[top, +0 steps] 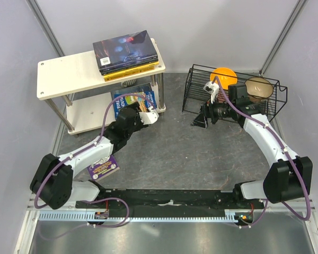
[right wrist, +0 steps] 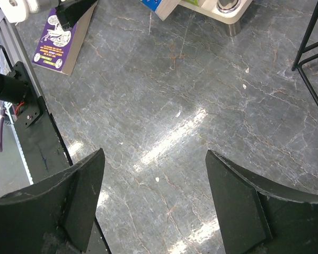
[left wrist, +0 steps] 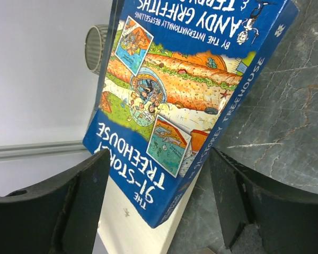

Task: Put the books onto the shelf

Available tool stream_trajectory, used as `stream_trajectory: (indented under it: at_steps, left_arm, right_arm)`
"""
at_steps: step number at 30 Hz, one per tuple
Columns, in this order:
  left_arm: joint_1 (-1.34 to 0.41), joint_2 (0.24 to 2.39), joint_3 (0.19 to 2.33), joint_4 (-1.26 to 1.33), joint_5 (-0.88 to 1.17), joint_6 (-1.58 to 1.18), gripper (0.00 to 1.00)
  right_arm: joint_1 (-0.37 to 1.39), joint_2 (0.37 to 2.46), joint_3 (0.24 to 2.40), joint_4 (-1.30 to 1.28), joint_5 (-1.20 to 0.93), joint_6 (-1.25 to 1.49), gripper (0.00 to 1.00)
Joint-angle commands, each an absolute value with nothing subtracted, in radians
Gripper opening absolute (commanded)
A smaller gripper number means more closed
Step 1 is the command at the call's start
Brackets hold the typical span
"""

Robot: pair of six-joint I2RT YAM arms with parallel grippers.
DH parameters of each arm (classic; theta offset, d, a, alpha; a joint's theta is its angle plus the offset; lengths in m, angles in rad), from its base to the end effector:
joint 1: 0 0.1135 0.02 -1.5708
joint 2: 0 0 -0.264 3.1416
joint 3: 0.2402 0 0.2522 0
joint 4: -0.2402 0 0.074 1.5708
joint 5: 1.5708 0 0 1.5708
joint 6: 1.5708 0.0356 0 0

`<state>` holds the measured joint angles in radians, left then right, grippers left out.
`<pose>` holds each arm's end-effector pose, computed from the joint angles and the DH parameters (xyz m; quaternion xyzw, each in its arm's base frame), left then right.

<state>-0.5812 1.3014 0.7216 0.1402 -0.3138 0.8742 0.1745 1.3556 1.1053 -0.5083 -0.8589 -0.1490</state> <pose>0.2444 -0.1474 0.2381 0.4921 0.6784 0.2078 0.5044 0.2774 0.0763 0.3020 -0.2968 0.7979 0.3871 0.3543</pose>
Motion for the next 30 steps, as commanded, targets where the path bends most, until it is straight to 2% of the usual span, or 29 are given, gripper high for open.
stream_trajectory:
  at_steps: [1, 10, 26, 30]
  left_arm:
    - [-0.565, 1.328, 0.801, 0.097, -0.267, 0.787, 0.78]
    - [-0.532, 1.391, 0.883, 0.060, -0.238, 0.750, 0.75]
    - [-0.494, 1.453, 0.953, 0.045, -0.226, 0.696, 0.64]
    - [-0.495, 1.427, 0.943, 0.034, -0.155, 0.680, 0.63]
  right_arm:
    - [0.166, 1.336, 1.106, -0.468, -0.888, -0.147, 0.84]
    - [0.152, 1.332, 1.104, -0.466, -0.897, -0.144, 0.84]
    - [0.138, 1.330, 1.104, -0.459, -0.904, -0.135, 0.84]
    - [0.135, 1.328, 1.103, -0.459, -0.905, -0.135, 0.84]
